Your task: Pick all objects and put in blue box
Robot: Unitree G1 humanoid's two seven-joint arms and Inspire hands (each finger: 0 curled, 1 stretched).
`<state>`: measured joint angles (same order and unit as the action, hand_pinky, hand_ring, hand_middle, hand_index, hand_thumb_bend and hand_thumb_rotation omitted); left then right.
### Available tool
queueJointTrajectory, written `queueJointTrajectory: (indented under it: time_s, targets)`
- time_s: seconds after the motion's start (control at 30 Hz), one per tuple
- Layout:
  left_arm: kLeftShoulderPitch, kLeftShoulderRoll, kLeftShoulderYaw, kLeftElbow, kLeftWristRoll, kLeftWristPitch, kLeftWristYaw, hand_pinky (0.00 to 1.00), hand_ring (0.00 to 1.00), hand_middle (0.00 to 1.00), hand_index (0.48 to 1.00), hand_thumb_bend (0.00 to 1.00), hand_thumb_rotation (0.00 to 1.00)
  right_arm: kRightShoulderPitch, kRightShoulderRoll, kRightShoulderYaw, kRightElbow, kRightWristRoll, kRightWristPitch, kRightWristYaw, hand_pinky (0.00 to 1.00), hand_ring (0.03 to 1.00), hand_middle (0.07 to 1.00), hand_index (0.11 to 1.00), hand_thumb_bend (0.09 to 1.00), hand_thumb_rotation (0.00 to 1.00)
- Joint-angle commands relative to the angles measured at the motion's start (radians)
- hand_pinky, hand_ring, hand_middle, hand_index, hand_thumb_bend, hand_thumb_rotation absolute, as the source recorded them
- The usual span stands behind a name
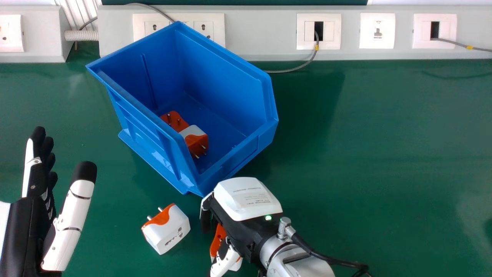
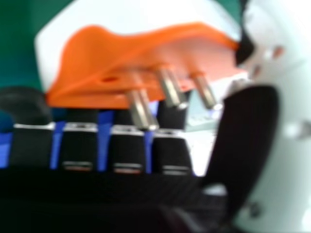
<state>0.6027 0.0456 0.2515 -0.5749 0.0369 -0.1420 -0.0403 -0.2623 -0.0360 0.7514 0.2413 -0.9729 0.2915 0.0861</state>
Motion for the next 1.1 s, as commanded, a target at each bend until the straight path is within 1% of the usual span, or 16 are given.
queueJointTrajectory:
  time_s: [0.0, 0.1, 0.2, 0.33, 0.47, 0.6, 0.67, 0.83, 1.0, 1.07]
  targets:
    - [0.0, -0.002, 0.003, -0.02, -0.01, -0.016, 0.003, 1.0, 1.0, 1.0, 1.0, 0.6, 0.82, 0.042, -0.003, 0.015, 0.023, 0.034, -0.005, 0.04, 0.32, 0.42, 0.448, 0.503, 0.501, 0.01]
    - [0.001, -0.002, 0.003, -0.021, -0.01, -0.016, 0.003, 1.0, 1.0, 1.0, 1.0, 0.6, 0.82, 0.038, -0.004, 0.018, 0.023, 0.033, 0.0, 0.04, 0.33, 0.432, 0.458, 0.497, 0.5, 0.0]
    - [-0.002, -0.001, 0.005, -0.015, -0.013, -0.018, 0.002, 1.0, 1.0, 1.0, 1.0, 0.6, 0.82, 0.032, -0.01, 0.022, 0.026, 0.03, -0.008, 0.033, 0.33, 0.437, 0.464, 0.497, 0.5, 0.0]
    - [-0.002, 0.0, 0.006, -0.015, -0.012, -0.019, 0.002, 1.0, 1.0, 1.0, 1.0, 0.6, 0.82, 0.032, -0.014, 0.018, 0.015, 0.035, -0.011, 0.035, 0.33, 0.439, 0.465, 0.498, 0.5, 0.0]
    - [-0.002, 0.0, 0.008, -0.014, -0.014, -0.018, 0.002, 1.0, 1.0, 1.0, 1.0, 0.6, 0.82, 0.038, -0.013, 0.01, -0.004, 0.046, 0.0, 0.041, 0.34, 0.442, 0.468, 0.499, 0.5, 0.0]
    - [-0.005, 0.002, 0.01, -0.007, -0.012, -0.022, 0.002, 1.0, 1.0, 1.0, 1.0, 0.6, 0.82, 0.038, -0.023, 0.007, -0.017, 0.045, -0.006, 0.039, 0.34, 0.443, 0.47, 0.499, 0.5, 0.0]
    - [-0.004, 0.002, 0.01, -0.007, -0.011, -0.023, 0.002, 1.0, 1.0, 1.0, 1.0, 0.6, 0.82, 0.039, -0.04, 0.012, -0.027, 0.035, -0.023, 0.027, 0.34, 0.444, 0.471, 0.5, 0.5, 0.0]
    - [-0.006, 0.005, 0.015, -0.004, -0.016, -0.024, -0.001, 1.0, 1.0, 1.0, 1.0, 0.61, 0.82, 0.037, -0.091, 0.015, -0.059, 0.018, -0.067, 0.021, 0.34, 0.446, 0.469, 0.495, 0.5, 0.0]
    - [-0.014, 0.005, 0.014, -0.004, -0.01, -0.022, 0.002, 1.0, 1.0, 1.0, 1.0, 0.61, 0.82, 0.056, -0.129, -0.002, -0.124, 0.014, -0.081, 0.019, 0.34, 0.45, 0.468, 0.491, 0.5, 0.0]
    - [-0.017, 0.006, 0.017, -0.001, -0.01, -0.023, 0.002, 1.0, 1.0, 1.0, 1.0, 0.6, 0.82, 0.067, -0.134, -0.014, -0.156, 0.02, -0.075, 0.029, 0.35, 0.45, 0.467, 0.49, 0.5, 0.0]
